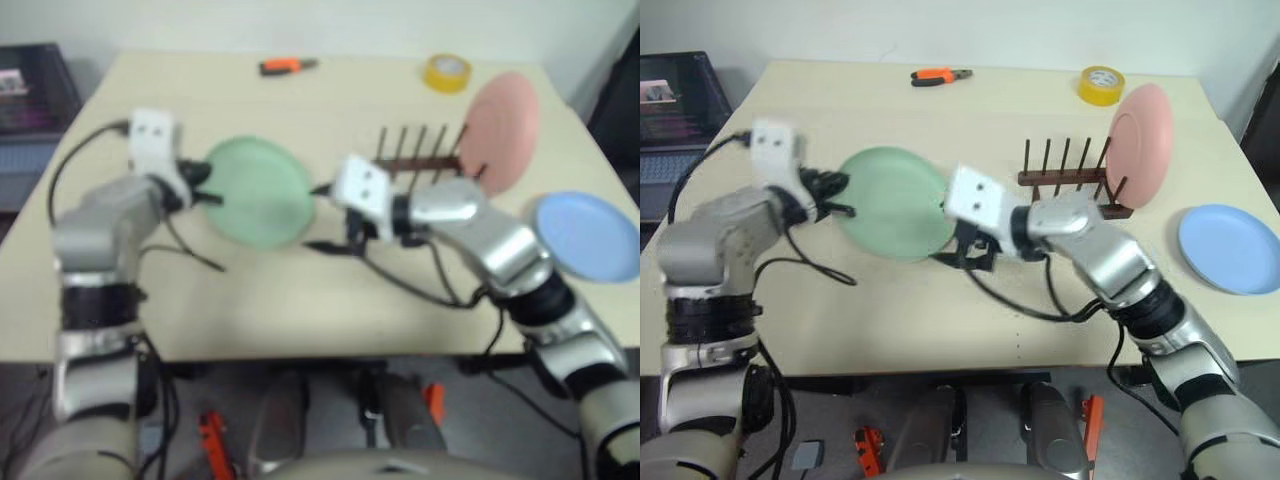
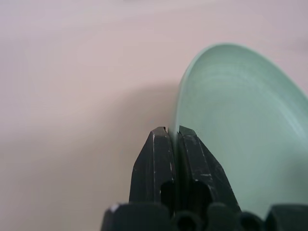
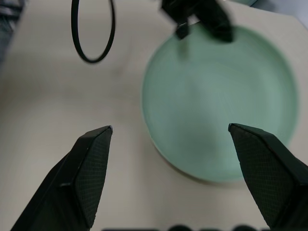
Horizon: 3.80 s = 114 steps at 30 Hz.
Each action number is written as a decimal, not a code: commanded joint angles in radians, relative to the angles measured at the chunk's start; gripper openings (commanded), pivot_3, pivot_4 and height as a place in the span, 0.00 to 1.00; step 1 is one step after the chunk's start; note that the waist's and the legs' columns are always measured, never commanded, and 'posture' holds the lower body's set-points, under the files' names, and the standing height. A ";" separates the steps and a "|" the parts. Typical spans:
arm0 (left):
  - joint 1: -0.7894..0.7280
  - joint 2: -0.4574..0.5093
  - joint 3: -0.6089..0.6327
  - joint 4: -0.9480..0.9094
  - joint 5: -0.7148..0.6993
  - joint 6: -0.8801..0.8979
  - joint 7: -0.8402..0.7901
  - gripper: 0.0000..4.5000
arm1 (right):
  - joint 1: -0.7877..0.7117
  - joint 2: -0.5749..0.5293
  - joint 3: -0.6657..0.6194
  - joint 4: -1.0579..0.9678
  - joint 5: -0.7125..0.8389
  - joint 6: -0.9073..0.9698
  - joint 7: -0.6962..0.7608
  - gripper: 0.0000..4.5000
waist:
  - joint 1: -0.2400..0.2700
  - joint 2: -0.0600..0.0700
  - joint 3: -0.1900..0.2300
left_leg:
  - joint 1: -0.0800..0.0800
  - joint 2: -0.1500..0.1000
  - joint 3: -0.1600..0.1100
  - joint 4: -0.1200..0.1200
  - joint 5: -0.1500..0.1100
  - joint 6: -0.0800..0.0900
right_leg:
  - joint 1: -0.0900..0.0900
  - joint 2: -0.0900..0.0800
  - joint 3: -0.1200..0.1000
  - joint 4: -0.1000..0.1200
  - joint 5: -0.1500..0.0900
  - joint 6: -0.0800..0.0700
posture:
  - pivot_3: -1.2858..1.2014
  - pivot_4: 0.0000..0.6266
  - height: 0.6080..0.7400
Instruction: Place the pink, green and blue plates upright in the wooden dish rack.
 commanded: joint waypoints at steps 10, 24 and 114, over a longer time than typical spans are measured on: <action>-0.161 -0.065 -0.022 -0.115 -0.028 0.169 -0.025 0.00 | -0.041 0.185 0.072 0.218 -0.270 -0.174 -0.049 0.94 | -0.009 0.000 0.000 | 0.000 0.004 -0.002 0.000 0.000 0.000 | -0.001 0.007 0.000 0.002 0.000 -0.001 | 0.52 0.24 1.00; -0.185 -0.065 0.038 -0.119 -0.048 0.230 -0.015 0.00 | -0.028 0.189 0.026 0.335 -0.415 -0.338 -0.118 0.10 | -0.008 0.000 0.000 | 0.000 0.003 -0.002 0.000 0.000 0.000 | -0.001 0.006 0.002 0.002 0.000 -0.001 | 0.52 0.24 1.00; 0.281 0.236 0.015 -0.370 -0.299 -0.272 -0.696 1.00 | -0.140 -0.183 -0.829 0.446 0.462 0.416 -0.035 0.33 | -0.006 0.001 0.001 | 0.004 0.003 0.003 -0.013 0.001 0.000 | -0.004 0.011 0.002 0.001 -0.005 -0.013 | 0.52 0.24 1.00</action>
